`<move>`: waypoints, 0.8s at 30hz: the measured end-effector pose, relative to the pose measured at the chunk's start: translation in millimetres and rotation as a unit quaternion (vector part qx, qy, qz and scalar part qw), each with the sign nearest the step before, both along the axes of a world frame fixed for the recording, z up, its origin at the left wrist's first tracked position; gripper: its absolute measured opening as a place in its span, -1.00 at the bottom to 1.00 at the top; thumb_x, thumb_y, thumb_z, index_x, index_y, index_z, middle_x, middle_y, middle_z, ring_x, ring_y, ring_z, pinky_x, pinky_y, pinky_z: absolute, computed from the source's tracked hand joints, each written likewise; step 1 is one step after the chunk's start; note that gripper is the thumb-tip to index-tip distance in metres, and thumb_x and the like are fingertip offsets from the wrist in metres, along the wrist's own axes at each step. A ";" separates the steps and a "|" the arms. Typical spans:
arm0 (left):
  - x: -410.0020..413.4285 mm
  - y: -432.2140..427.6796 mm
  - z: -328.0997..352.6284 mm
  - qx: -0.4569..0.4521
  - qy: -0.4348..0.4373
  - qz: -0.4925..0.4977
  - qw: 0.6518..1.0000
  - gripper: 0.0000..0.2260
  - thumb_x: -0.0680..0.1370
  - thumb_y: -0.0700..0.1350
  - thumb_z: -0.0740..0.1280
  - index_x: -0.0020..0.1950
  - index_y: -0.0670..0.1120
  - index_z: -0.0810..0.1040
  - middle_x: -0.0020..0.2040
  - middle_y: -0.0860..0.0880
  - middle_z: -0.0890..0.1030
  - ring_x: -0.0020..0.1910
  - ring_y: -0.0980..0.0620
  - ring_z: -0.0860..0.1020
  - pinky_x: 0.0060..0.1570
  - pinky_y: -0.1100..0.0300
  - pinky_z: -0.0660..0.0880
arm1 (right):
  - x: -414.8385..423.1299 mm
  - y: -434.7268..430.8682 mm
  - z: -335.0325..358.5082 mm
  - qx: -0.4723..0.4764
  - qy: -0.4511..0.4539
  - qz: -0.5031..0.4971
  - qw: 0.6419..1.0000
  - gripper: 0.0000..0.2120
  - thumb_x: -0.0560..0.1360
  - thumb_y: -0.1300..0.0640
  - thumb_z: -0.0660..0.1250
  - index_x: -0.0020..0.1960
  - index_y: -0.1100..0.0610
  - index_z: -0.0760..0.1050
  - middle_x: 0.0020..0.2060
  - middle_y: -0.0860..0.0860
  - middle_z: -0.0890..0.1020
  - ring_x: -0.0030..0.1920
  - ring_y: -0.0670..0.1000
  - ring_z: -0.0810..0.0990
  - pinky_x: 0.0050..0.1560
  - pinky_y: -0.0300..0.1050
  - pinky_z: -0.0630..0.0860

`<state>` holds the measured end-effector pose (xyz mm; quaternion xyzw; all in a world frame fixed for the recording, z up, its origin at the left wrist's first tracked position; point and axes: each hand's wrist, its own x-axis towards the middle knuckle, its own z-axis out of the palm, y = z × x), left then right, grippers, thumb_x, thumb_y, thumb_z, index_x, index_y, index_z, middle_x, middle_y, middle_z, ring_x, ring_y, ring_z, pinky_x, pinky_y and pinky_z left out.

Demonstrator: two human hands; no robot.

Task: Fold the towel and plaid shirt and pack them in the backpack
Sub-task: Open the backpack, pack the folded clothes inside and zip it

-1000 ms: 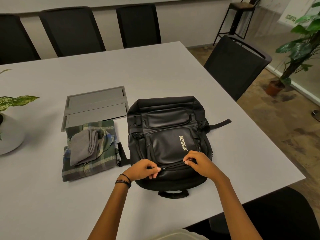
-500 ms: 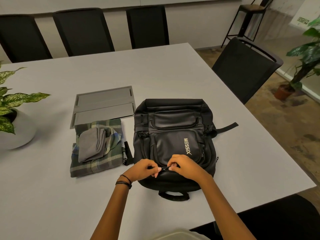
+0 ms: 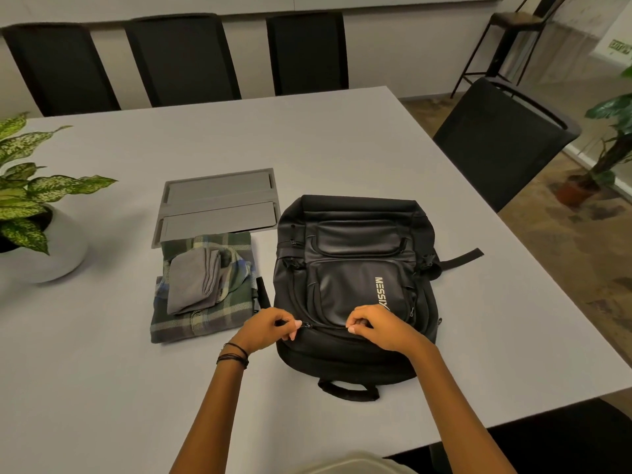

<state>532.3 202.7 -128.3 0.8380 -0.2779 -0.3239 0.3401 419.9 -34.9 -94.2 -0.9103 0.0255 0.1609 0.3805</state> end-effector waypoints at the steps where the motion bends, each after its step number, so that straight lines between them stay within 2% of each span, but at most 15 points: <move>1: 2.0 1.9 -2.2 0.008 -0.016 0.018 1.000 -0.71 0.55 0.02 0.27 -0.39 0.09 0.51 -0.39 0.14 0.56 -0.30 0.16 0.54 -0.10 0.26 0.50 | 0.0 -1.5 0.5 0.005 0.004 -0.005 1.000 -0.86 0.53 0.16 0.28 0.03 0.16 0.57 -0.07 0.02 0.61 -0.04 0.01 0.57 0.06 -0.17 0.51; 4: 3.2 2.9 -4.8 0.034 -0.070 0.062 0.995 -0.67 0.50 0.18 0.24 -0.42 0.10 0.50 -0.37 0.10 0.56 -0.27 0.08 0.55 -0.12 0.20 0.50 | -0.4 -7.9 2.1 0.018 0.011 -0.017 1.000 -0.87 0.53 0.17 0.28 0.02 0.16 0.58 -0.10 -0.02 0.61 -0.04 -0.01 0.58 0.05 -0.24 0.50; 9: -2.2 -7.1 -4.7 0.073 -0.165 0.112 0.977 -0.70 0.55 0.10 0.25 -0.39 0.13 0.45 -0.24 0.14 0.52 -0.22 0.11 0.51 -0.22 0.33 0.38 | -6.5 -21.5 2.8 0.016 0.012 -0.016 1.000 -0.85 0.51 0.19 0.30 0.03 0.17 0.60 -0.13 -0.09 0.58 -0.06 -0.09 0.57 -0.04 -0.45 0.44; 12: -3.9 -11.6 -8.0 0.079 -0.193 0.136 0.969 -0.73 0.55 0.10 0.24 -0.31 0.06 0.50 -0.18 0.11 0.54 -0.21 0.12 0.50 -0.21 0.30 0.40 | -11.0 -30.3 2.4 0.021 0.021 -0.019 0.999 -0.85 0.50 0.19 0.32 0.03 0.17 0.61 -0.16 -0.15 0.57 -0.10 -0.14 0.56 -0.07 -0.51 0.43; 15: -1.2 -13.7 -14.1 0.089 -0.227 0.153 0.958 -0.73 0.56 0.12 0.20 -0.17 0.00 0.58 -0.12 0.02 0.59 -0.18 0.05 0.55 -0.17 0.22 0.47 | -8.0 -32.4 -0.3 0.018 0.032 -0.015 0.999 -0.86 0.50 0.18 0.33 0.02 0.14 0.61 -0.18 -0.16 0.58 -0.11 -0.13 0.57 -0.07 -0.46 0.45; 18: -1.2 -16.2 -19.0 0.081 -0.264 0.174 0.945 -0.72 0.57 0.09 0.21 0.04 -0.04 0.62 -0.05 -0.03 0.62 -0.09 0.00 0.56 -0.11 0.20 0.49 | -1.8 -29.0 1.7 0.020 0.061 0.003 0.998 -0.90 0.50 0.19 0.32 -0.05 0.14 0.61 -0.26 -0.12 0.59 -0.23 -0.16 0.54 -0.12 -0.38 0.48; 21: -4.9 -19.0 -20.8 0.046 -0.289 0.185 0.938 -0.74 0.56 0.04 0.24 0.06 -0.06 0.63 -0.04 -0.05 0.64 -0.06 -0.03 0.55 -0.07 0.18 0.47 | 8.2 -20.4 6.7 0.014 0.093 0.032 0.995 -0.92 0.49 0.20 0.31 -0.13 0.10 0.58 -0.31 -0.09 0.58 -0.34 -0.23 0.50 -0.17 -0.36 0.47; 24: -6.6 -20.3 -21.9 0.028 -0.289 0.191 0.938 -0.77 0.56 0.00 0.27 0.05 -0.08 0.64 -0.05 -0.06 0.63 -0.07 -0.03 0.54 -0.07 0.17 0.47 | 25.0 0.9 5.5 -0.010 0.076 0.018 0.997 -0.87 0.48 0.06 0.32 -0.11 0.11 0.58 -0.22 0.01 0.62 -0.29 -0.17 0.50 -0.12 -0.22 0.50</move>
